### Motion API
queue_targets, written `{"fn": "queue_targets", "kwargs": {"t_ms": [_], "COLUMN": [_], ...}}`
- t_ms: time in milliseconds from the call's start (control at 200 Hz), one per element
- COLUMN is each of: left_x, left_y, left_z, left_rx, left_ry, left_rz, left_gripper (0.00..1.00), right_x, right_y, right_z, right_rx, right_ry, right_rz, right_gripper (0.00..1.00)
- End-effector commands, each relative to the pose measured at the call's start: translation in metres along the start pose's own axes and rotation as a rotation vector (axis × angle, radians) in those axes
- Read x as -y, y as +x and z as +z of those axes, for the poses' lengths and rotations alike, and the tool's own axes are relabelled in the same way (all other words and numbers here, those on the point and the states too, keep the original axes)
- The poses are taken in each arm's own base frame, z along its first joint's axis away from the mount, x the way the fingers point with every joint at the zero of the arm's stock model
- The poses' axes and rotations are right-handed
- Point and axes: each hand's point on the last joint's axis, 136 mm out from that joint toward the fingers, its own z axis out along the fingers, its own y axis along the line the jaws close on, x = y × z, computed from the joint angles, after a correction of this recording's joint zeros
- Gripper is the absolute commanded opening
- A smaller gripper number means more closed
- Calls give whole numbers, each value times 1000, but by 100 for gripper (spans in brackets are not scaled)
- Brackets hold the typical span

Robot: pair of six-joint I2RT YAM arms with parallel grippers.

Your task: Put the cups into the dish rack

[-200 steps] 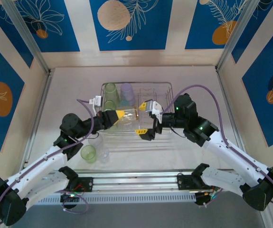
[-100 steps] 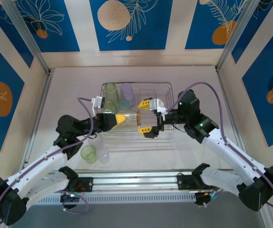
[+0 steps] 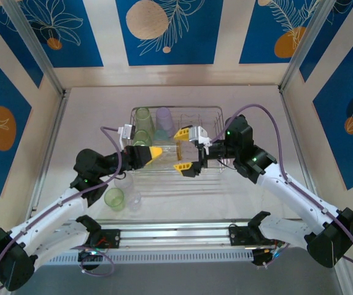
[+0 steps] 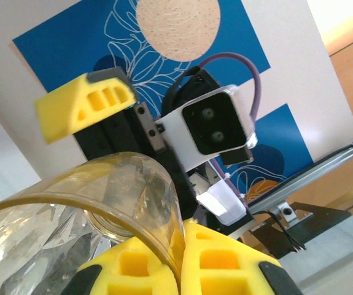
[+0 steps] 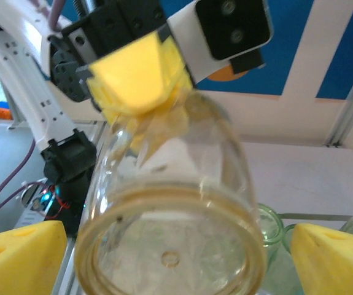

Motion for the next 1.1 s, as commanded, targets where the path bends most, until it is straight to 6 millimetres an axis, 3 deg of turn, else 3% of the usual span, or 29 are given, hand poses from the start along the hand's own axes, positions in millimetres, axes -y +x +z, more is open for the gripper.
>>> {"fn": "queue_targets", "kwargs": {"t_ms": [0, 440, 750, 835, 955, 1096], "left_x": [3, -7, -19, -17, -15, -14], "left_y": [-5, -6, -6, -7, -8, -8], "left_z": [-4, -4, -7, -6, -4, -2], "left_rx": [35, 57, 81, 86, 82, 75], "left_ry": [-8, -17, -38, -24, -3, 7], "left_rz": [49, 20, -1, -7, -12, -17], "left_gripper": [0, 0, 0, 0, 0, 0], "right_x": [7, -9, -7, -8, -13, -16], "right_y": [-15, -8, -5, -2, 4, 4], "right_z": [-3, 10, 13, 14, 18, 22], "right_rx": [42, 6, -21, -30, -45, -59], "right_ry": [40, -80, -91, -100, -120, -142], "right_rz": [-21, -9, 1, 10, 8, 8], "right_gripper": [94, 79, 53, 54, 70, 72]}}
